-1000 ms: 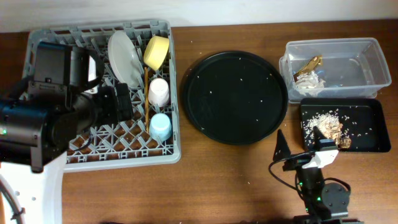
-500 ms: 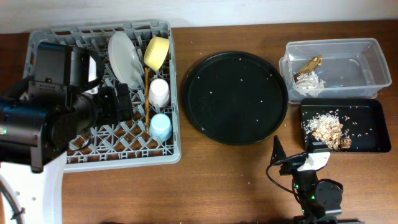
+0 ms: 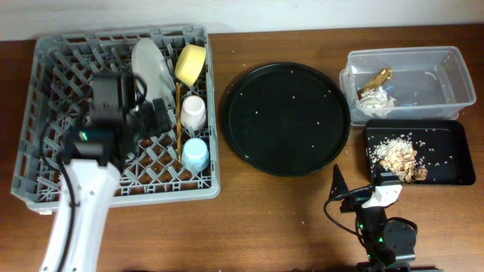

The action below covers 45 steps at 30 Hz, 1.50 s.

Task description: Sort waste into correct bins and load items into the dishwasher rack

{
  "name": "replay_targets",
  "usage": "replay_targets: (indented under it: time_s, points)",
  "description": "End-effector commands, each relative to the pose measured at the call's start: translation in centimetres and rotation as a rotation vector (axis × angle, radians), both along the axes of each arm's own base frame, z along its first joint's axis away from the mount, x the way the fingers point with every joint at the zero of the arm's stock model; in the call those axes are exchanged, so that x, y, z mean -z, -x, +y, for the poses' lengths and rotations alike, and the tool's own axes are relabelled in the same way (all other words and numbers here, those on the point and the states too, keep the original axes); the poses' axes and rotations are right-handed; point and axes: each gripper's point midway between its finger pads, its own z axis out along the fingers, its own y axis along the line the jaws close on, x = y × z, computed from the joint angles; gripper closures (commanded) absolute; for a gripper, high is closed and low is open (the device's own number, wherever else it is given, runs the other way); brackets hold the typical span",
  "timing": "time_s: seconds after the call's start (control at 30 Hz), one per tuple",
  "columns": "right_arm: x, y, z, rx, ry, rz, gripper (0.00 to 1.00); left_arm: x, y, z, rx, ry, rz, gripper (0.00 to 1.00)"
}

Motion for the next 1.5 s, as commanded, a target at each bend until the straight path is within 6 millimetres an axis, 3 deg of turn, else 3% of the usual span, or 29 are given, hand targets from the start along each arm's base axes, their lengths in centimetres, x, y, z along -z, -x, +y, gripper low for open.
replay_targets:
  time_s: [0.0, 0.07, 0.3, 0.5, 0.77, 0.87, 1.47]
  points:
    - [0.2, 0.0, 0.1, 0.0, -0.006, 0.002, 0.01, 4.7, 2.4, 1.9, -0.034, 0.022, -0.14, 0.0]
    - [0.2, 0.0, 0.1, 0.0, -0.006, 0.002, 0.02, 7.2, 3.7, 2.8, -0.048, 0.051, -0.28, 0.0]
    - [0.2, 0.0, 0.0, 0.0, -0.006, 0.002, 0.02, 9.8, 8.9, 3.3, -0.025, 0.003, -0.63, 0.0]
    - [0.2, 0.0, 0.0, 0.0, -0.006, 0.002, 0.01, 7.8, 9.9, 3.1, 0.014, -0.063, -0.736, 0.0]
    - [0.2, 0.0, 0.1, 0.0, -0.006, 0.002, 0.01, 7.7, 11.5, 2.9, 0.066, -0.141, -0.739, 0.0]
    - [0.2, 0.0, 0.0, 0.0, -0.006, 0.002, 0.02, 6.3, 11.7, 2.7, 0.087, -0.168, -0.797, 0.0]
    - [0.2, 0.0, 0.0, 0.0, -0.006, 0.002, 0.02, 6.3, 11.7, 2.7, 0.087, -0.167, -0.797, 0.0]
